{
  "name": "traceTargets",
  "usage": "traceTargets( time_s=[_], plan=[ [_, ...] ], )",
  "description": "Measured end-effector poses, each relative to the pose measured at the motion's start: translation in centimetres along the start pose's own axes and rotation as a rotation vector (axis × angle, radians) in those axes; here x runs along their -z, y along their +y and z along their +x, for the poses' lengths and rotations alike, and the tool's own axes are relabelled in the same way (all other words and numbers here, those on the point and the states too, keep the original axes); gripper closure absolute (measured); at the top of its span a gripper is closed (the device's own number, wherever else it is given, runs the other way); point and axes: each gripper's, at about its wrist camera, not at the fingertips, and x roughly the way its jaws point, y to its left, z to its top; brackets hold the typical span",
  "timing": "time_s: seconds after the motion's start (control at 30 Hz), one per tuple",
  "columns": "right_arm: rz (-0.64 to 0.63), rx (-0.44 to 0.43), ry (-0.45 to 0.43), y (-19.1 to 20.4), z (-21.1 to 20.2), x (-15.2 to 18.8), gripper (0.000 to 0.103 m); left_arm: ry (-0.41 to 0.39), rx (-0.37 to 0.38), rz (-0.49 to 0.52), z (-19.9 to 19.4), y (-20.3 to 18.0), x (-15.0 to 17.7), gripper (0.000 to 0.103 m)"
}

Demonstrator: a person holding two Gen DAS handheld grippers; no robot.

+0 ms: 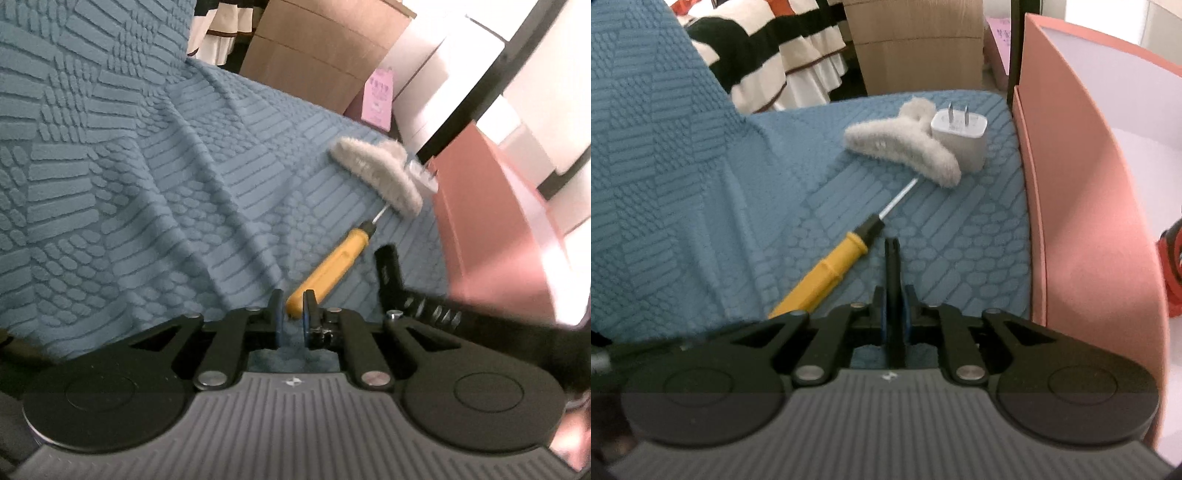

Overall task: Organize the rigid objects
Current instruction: 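Close the left tool on the yellow screwdriver handle and lift it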

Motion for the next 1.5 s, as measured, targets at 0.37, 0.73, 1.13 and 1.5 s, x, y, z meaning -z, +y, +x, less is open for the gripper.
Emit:
traceTargets(
  time_s=[0.37, 0.73, 1.13, 1.5],
  plan=[
    [-0.043, 0.005, -0.045, 0.5, -1.0, 0.7, 0.090, -0.020, 0.098, 0.019, 1.1, -0.5, -1.1, 0.092],
    [-0.106, 0.035, -0.040, 0.9, -1.2, 2.7, 0.090, -0.026, 0.100, 0.151, 3.0, -1.9, -3.4, 0.092],
    [-0.130, 0.028, -0.045, 1.0, -1.2, 3.0, 0.090, 0.022, 0.102, 0.215, 5.0, -2.8, -3.0, 0.075],
    [-0.133, 0.032, -0.051, 1.2, -1.2, 3.0, 0.090, 0.013, 0.003, 0.248, 5.1, -3.3, -2.1, 0.080]
  ],
)
